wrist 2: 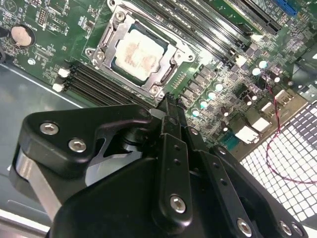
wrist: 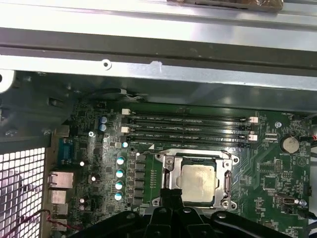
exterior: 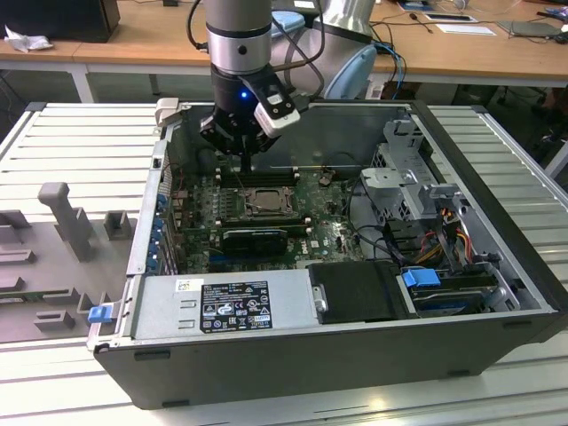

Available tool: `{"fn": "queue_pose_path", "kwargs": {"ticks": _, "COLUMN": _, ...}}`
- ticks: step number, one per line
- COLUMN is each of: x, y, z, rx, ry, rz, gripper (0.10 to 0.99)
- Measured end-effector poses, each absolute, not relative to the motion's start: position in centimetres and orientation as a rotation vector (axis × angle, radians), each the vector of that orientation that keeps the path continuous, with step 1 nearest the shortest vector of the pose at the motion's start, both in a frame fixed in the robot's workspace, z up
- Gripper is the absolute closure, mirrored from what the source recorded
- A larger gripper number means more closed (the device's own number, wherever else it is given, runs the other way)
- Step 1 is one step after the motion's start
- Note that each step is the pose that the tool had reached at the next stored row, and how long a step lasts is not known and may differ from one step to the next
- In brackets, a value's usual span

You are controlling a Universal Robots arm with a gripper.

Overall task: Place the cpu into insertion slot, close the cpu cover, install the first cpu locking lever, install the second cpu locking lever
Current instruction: 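Install the first cpu locking lever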

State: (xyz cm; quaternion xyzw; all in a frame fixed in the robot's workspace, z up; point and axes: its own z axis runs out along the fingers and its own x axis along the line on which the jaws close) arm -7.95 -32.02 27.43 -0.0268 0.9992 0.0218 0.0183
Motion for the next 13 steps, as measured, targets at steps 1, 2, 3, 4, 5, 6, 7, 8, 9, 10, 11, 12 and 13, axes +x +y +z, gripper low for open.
{"fn": "queue_pose_path", "kwargs": {"ticks": 1, "x": -8.0, "y": -32.0, "z": 27.4, "rx": -0.083, "ry": 3.103, "rz": 0.068, "gripper": 0.980}}
{"fn": "queue_pose_path", "kwargs": {"ticks": 2, "x": -8.2, "y": -32.0, "z": 27.4, "rx": -0.083, "ry": 3.103, "rz": 0.067, "gripper": 0.980}}
{"fn": "queue_pose_path", "kwargs": {"ticks": 3, "x": -8.4, "y": -32.0, "z": 27.4, "rx": -0.083, "ry": 3.103, "rz": 0.068, "gripper": 0.980}}
{"fn": "queue_pose_path", "kwargs": {"ticks": 4, "x": -8.7, "y": -32.0, "z": 27.4, "rx": -0.083, "ry": 3.103, "rz": 0.068, "gripper": 0.980}}
{"fn": "queue_pose_path", "kwargs": {"ticks": 5, "x": -9.0, "y": -32.0, "z": 27.4, "rx": -0.083, "ry": 3.103, "rz": 0.068, "gripper": 0.980}}
{"fn": "queue_pose_path", "kwargs": {"ticks": 6, "x": -9.4, "y": -32.0, "z": 27.4, "rx": -0.083, "ry": 3.103, "rz": 0.068, "gripper": 0.980}}
{"fn": "queue_pose_path", "kwargs": {"ticks": 7, "x": -9.7, "y": -32.0, "z": 27.4, "rx": -0.083, "ry": 3.103, "rz": 0.069, "gripper": 0.980}}
{"fn": "queue_pose_path", "kwargs": {"ticks": 8, "x": -9.9, "y": -32.0, "z": 27.4, "rx": -0.083, "ry": 3.103, "rz": 0.069, "gripper": 0.980}}
{"fn": "queue_pose_path", "kwargs": {"ticks": 9, "x": -10.2, "y": -32.0, "z": 27.3, "rx": -0.083, "ry": 3.103, "rz": 0.071, "gripper": 0.980}}
{"fn": "queue_pose_path", "kwargs": {"ticks": 10, "x": -10.4, "y": -32.0, "z": 27.2, "rx": -0.083, "ry": 3.103, "rz": 0.073, "gripper": 0.980}}
{"fn": "queue_pose_path", "kwargs": {"ticks": 11, "x": -10.4, "y": -32.0, "z": 27.0, "rx": -0.083, "ry": 3.103, "rz": 0.074, "gripper": 0.980}}
{"fn": "queue_pose_path", "kwargs": {"ticks": 12, "x": -10.5, "y": -32.0, "z": 26.8, "rx": -0.083, "ry": 3.103, "rz": 0.075, "gripper": 0.980}}
{"fn": "queue_pose_path", "kwargs": {"ticks": 13, "x": -10.6, "y": -32.0, "z": 26.7, "rx": -0.083, "ry": 3.103, "rz": 0.075, "gripper": 0.980}}
